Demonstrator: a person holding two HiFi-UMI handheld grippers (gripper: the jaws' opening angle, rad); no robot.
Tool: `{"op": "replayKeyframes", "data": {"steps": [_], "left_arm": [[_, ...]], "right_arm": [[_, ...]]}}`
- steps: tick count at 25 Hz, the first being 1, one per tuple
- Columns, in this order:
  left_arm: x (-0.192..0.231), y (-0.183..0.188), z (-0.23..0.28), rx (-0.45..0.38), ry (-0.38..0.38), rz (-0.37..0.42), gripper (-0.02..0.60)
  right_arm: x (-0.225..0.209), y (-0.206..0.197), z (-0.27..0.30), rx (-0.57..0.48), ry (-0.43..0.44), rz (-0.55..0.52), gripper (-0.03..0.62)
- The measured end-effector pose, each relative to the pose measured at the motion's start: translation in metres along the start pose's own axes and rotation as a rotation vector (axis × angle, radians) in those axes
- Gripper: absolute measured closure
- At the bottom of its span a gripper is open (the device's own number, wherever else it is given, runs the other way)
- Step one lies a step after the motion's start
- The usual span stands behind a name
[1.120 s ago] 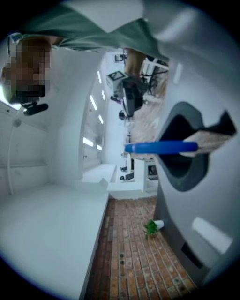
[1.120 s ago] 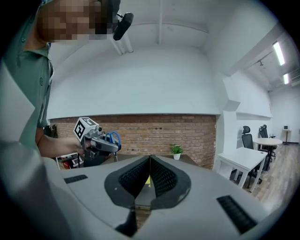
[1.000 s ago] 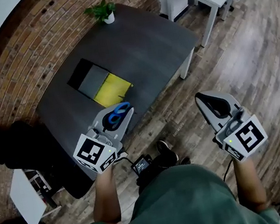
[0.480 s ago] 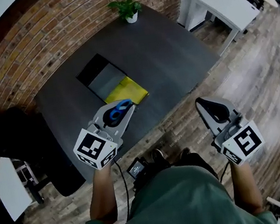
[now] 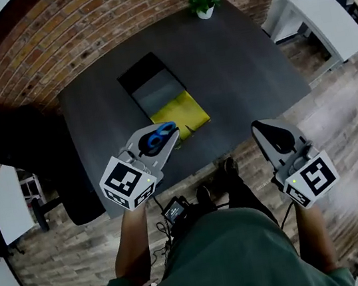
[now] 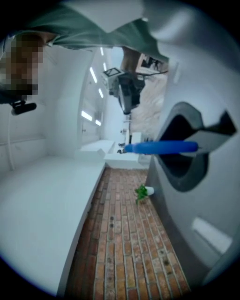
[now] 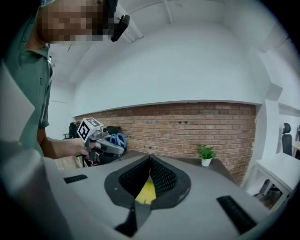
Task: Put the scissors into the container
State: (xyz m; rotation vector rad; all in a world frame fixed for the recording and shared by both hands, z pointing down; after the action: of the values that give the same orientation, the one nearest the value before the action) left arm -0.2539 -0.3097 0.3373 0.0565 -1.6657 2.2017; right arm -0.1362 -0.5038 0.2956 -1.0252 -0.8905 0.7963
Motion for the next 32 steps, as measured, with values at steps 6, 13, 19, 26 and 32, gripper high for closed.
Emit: {"op": "replayKeyframes", "data": {"steps": [6,13,19,26,32], "left_arm": [[0.016,0.0,0.016,0.024,0.097,-0.045,0.541],[0.038,-0.01,0.041,0.046,0.201,-0.121,0.541],[0.059,-0.029,0.062,0.082,0.261,-0.171,0.541],[0.081,-0.056,0.082,0.122,0.292,-0.256,0.541],[0.102,-0.082,0.095,0.178,0.298,-0.327,0.541]], "right_arm": [[-0.031,-0.007,0.04,-0.025,0.128,0.007,0.588],[-0.06,-0.024,0.08,-0.026,0.265,0.018,0.588],[-0.073,-0.043,0.112,-0.015,0.354,0.028,0.588],[-0.076,-0.061,0.141,0.012,0.438,0.041,0.588],[-0.075,-0.068,0.162,0.024,0.485,0.042,0.588]]}}
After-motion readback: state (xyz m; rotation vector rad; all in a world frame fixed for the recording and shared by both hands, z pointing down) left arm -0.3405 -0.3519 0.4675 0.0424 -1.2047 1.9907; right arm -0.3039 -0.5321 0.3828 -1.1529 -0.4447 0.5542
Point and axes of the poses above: the fingertips, and each gripper's own axes: z forward along the fingers, x to its left, y out of its top, the point moved 5 cm from there along -z, backward along the fingers, and after that the axes turned 14 degrees about -z, right-handed, at the moved point
